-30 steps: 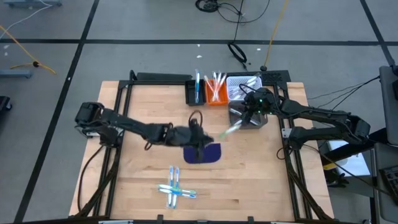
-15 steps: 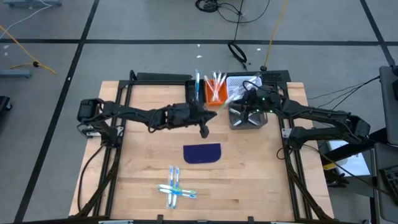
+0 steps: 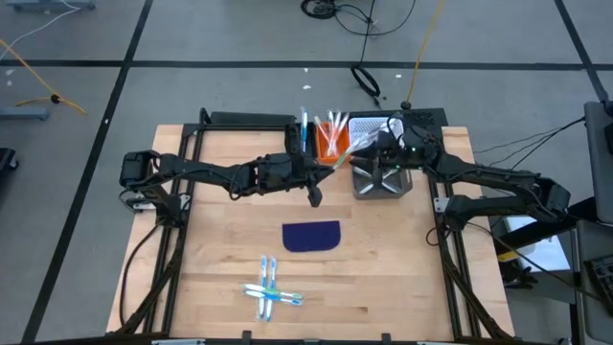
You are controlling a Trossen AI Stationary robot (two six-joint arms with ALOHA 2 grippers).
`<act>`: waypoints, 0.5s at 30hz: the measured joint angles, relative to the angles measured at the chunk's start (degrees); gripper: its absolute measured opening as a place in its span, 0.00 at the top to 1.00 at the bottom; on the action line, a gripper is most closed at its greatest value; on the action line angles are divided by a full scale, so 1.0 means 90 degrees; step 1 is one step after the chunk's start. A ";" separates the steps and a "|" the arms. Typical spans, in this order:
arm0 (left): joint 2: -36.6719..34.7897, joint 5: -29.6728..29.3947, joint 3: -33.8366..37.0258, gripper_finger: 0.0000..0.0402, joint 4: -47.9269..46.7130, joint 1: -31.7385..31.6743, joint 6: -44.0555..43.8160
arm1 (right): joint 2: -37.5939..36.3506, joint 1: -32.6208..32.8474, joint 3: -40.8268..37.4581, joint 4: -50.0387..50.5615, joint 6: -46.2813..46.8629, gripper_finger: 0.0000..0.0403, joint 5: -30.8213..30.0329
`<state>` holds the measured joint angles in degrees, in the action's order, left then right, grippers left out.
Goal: Pick & Place Toothbrushes
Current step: Put the green toothbrush into the gray bin
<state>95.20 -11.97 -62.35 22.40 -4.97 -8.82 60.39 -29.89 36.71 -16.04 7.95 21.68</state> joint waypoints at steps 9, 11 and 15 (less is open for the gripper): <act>0.0005 0.0000 0.0000 0.99 0.0024 0.0000 0.0014 | -0.0001 0.0045 0.0000 -0.1199 0.0411 0.66 0.1122; 0.0005 0.0000 0.0000 0.99 0.0024 0.0000 0.0015 | 0.0000 0.0085 0.0000 -0.1313 0.0425 0.66 0.1099; 0.0005 0.0000 0.0000 0.99 0.0030 0.0000 0.0065 | 0.0002 0.0167 0.0000 -0.1709 0.0536 0.66 0.1077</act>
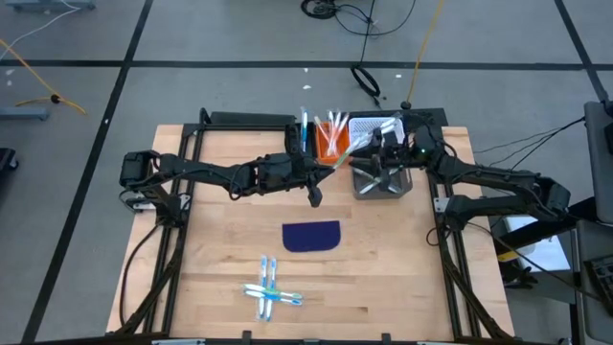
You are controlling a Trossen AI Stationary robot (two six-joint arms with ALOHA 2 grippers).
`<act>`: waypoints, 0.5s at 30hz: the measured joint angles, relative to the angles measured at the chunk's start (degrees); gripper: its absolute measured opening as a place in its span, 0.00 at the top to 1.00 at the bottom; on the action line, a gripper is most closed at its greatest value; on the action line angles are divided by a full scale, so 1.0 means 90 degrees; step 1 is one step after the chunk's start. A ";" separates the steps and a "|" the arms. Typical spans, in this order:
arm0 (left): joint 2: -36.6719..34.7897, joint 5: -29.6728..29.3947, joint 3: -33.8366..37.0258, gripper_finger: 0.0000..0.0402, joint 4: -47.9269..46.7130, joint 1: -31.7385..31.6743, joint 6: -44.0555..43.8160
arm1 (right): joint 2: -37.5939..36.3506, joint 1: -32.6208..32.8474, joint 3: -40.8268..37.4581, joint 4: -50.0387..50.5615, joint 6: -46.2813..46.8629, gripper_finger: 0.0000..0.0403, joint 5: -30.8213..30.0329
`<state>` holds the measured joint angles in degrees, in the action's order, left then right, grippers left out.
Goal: Pick & Place Toothbrushes
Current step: Put the green toothbrush into the gray bin
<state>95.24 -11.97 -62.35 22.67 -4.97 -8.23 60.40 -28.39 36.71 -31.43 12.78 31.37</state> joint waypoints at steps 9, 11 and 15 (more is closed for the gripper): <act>0.0004 0.0002 0.0005 0.99 0.0028 0.0024 0.0012 | 0.0000 0.0042 0.0000 -0.0538 0.0079 0.59 -0.0314; 0.0004 0.0004 0.0005 0.99 0.0034 0.0026 0.0016 | 0.0000 0.0042 0.0000 -0.0541 0.0079 0.57 -0.0406; 0.0002 0.0012 0.0005 0.99 0.0035 0.0024 0.0015 | 0.0000 0.0042 0.0000 -0.0770 0.0080 0.54 -0.0505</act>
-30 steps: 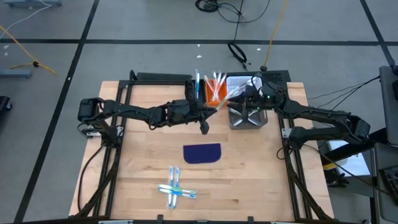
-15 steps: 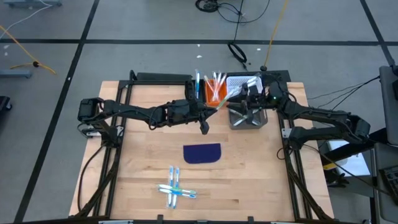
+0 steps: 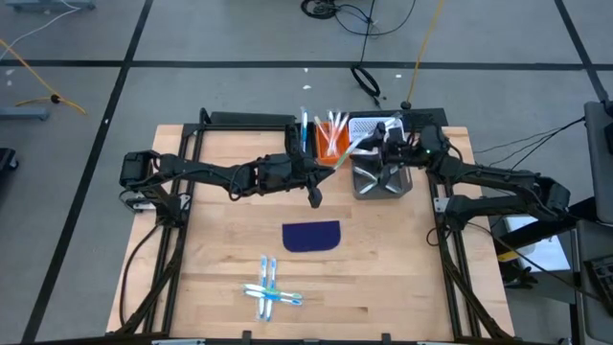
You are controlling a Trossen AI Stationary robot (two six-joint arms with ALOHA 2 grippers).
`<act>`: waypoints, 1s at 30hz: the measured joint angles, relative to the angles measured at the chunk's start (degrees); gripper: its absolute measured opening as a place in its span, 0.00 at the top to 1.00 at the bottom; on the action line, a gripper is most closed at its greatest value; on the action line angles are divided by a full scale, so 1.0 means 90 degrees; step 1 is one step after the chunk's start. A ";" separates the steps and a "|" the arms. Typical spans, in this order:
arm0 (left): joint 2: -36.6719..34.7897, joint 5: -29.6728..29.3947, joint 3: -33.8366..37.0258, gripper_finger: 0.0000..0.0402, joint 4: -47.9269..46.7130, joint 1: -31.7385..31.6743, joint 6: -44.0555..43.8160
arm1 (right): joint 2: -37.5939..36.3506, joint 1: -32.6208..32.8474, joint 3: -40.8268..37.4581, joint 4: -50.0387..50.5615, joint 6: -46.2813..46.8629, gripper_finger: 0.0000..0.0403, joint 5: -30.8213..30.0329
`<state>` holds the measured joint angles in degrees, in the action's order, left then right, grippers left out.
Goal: Pick & Place Toothbrushes
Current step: Put the green toothbrush into the gray bin
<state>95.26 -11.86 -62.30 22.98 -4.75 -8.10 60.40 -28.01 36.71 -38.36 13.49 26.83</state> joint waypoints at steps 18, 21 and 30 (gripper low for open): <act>0.0001 0.0056 0.0000 1.00 -0.0038 -0.0005 0.0024 | -0.0002 0.0255 0.0001 -0.0424 -0.0124 0.96 -0.0471; 0.0002 0.0013 0.0000 0.97 -0.0056 -0.0005 0.0018 | -0.0002 0.0319 0.0002 -0.0427 -0.0227 0.96 -0.0495; 0.0000 -0.0056 0.0000 0.95 -0.0162 0.0063 0.0116 | -0.0002 0.0330 0.0002 -0.0232 -0.0200 0.96 -0.0482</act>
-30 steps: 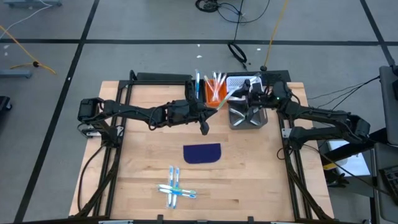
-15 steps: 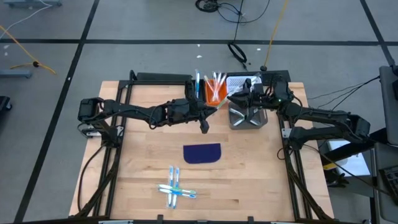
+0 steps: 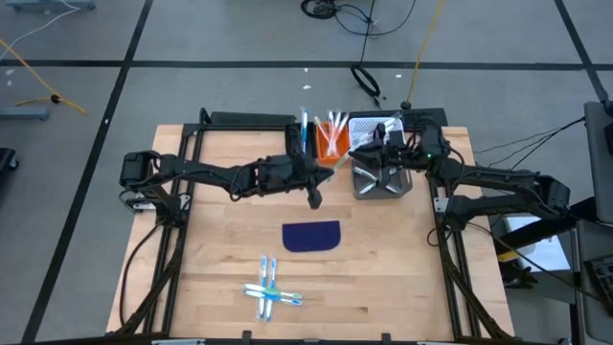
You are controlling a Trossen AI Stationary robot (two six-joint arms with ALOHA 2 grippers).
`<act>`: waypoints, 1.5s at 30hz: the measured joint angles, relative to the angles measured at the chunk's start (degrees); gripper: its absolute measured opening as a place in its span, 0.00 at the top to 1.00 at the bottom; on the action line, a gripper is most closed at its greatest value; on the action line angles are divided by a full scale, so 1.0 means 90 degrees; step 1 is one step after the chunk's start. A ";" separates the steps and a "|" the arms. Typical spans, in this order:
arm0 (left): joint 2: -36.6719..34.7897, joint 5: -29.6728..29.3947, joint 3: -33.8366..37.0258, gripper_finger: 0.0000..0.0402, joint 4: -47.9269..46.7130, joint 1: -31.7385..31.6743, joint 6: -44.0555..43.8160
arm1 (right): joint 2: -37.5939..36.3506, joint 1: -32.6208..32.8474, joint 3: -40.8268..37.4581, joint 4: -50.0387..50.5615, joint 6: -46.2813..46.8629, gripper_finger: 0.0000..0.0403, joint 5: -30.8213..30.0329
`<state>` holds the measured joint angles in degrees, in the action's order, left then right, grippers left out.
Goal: Pick & Place Toothbrushes
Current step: Put the green toothbrush into the gray bin
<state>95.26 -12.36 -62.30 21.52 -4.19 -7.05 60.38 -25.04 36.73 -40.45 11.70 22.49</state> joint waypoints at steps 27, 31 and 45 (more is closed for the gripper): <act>0.0000 -0.0017 0.0000 0.95 -0.0564 0.0224 0.0236 | -0.1477 -0.1195 0.0000 0.4674 -0.0514 0.96 -0.0233; 0.0000 -0.0017 0.0000 0.95 -0.0563 0.0224 0.0231 | -0.1462 -0.1309 0.0127 0.5405 -0.0741 0.96 -0.0546; 0.0000 -0.0017 0.0000 0.95 -0.0571 0.0231 0.0200 | -0.1119 -0.1349 0.0894 0.7906 -0.1418 0.96 -0.1362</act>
<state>95.26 -12.51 -62.30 16.38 -2.11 -5.26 50.31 -37.18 44.77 30.71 -1.06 10.24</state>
